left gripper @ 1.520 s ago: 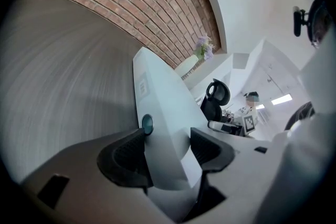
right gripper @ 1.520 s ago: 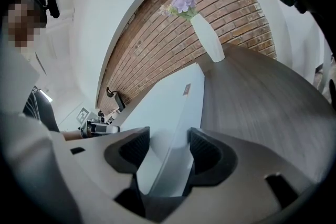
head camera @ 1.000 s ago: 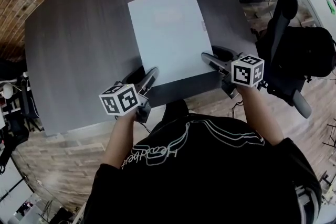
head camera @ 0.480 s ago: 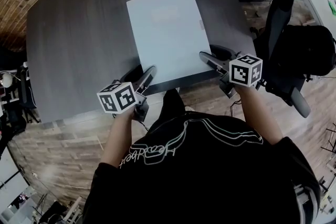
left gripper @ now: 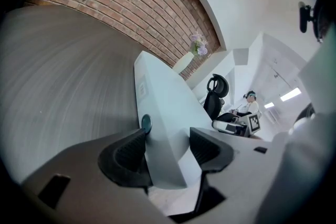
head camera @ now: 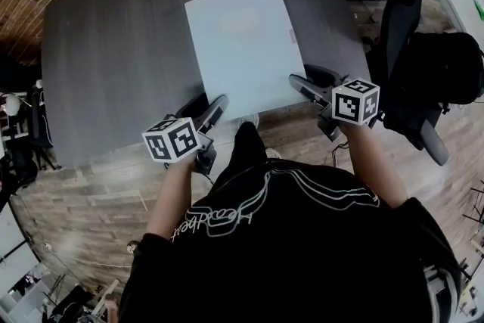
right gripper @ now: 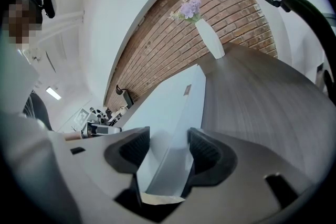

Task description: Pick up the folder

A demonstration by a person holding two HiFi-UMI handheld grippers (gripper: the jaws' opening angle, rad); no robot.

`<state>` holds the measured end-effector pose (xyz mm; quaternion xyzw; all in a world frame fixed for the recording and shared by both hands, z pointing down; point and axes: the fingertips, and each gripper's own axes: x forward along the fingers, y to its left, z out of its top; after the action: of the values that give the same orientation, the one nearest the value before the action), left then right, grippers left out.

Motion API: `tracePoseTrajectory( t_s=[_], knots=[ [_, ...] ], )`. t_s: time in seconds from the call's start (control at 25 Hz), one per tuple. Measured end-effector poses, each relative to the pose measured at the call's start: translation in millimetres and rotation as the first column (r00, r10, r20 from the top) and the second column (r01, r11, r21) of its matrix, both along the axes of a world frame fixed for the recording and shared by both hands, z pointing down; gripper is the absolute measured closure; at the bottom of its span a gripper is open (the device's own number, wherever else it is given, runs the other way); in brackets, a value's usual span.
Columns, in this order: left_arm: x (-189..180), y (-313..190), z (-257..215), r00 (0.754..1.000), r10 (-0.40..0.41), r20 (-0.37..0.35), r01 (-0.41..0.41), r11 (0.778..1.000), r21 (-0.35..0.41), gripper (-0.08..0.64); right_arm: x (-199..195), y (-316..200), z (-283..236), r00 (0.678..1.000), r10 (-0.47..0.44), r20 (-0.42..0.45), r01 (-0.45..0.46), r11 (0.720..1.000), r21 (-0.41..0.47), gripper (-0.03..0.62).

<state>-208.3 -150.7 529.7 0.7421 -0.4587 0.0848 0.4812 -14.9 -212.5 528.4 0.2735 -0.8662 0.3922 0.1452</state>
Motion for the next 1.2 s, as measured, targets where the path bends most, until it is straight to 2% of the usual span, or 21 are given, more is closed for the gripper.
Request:
tracePoseTrajectory(
  t_s=[1.2],
  knots=[
    [27,73,-3,0.998,-0.059,0.008,0.059,0.998,-0.002,0.305,27,71,-2,0.999,-0.034,-0.002,0.034,0.999,-0.011,0.371]
  ],
)
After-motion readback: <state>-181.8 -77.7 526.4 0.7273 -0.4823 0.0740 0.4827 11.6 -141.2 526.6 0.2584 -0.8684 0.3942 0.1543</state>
